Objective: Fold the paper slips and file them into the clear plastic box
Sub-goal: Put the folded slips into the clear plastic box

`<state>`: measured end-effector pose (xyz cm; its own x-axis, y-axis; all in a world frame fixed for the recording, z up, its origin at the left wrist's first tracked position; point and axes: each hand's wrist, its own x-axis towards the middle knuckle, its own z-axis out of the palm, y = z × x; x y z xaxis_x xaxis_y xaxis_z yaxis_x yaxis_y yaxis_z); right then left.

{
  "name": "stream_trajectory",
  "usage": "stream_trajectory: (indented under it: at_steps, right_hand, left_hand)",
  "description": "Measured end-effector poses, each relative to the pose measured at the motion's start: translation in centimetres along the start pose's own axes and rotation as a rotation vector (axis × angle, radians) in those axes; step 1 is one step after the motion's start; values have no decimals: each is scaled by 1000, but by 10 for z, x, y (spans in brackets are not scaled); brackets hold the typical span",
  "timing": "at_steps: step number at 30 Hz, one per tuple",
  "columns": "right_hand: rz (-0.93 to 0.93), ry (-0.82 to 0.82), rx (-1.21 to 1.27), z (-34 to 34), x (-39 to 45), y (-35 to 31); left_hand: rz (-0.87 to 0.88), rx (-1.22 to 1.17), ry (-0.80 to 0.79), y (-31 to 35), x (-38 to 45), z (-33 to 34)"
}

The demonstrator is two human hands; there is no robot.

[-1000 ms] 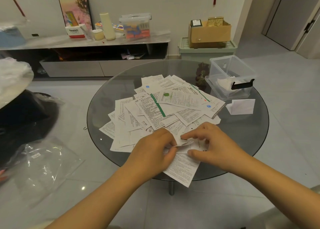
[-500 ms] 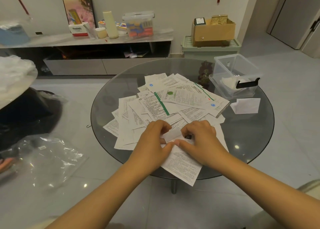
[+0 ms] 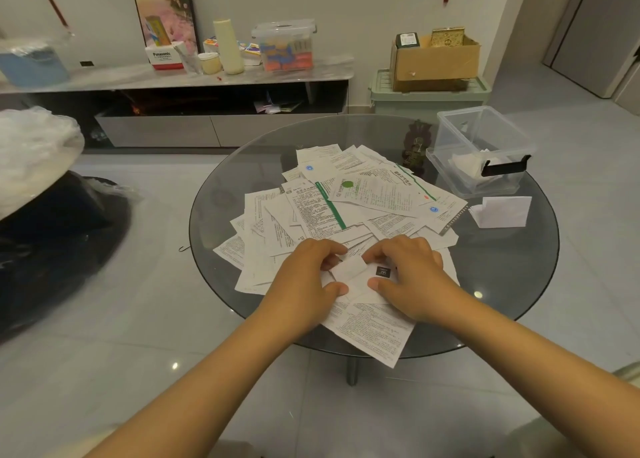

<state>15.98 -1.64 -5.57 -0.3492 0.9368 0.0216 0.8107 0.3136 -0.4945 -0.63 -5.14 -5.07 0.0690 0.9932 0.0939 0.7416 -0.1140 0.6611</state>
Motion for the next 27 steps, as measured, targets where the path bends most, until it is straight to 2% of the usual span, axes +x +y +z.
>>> stream_trajectory:
  at_steps: [4, 8, 20, 22, 27]
  right_hand:
    - [-19, 19, 15, 0, -5, 2]
    - [-2, 52, 87, 0, -8, 3]
    - [106, 171, 805, -19, -11, 13]
    - [109, 190, 802, -23, -11, 16]
    - [103, 303, 613, -42, -9, 30]
  left_hand:
    - [-99, -47, -24, 3, 3, -3]
    - [-204, -304, -20, 8, 6, -5]
    - [-265, -639, 26, 33, 16, 4]
    - [-253, -671, 26, 36, 18, 7]
    - [-186, -637, -23, 46, 24, 17]
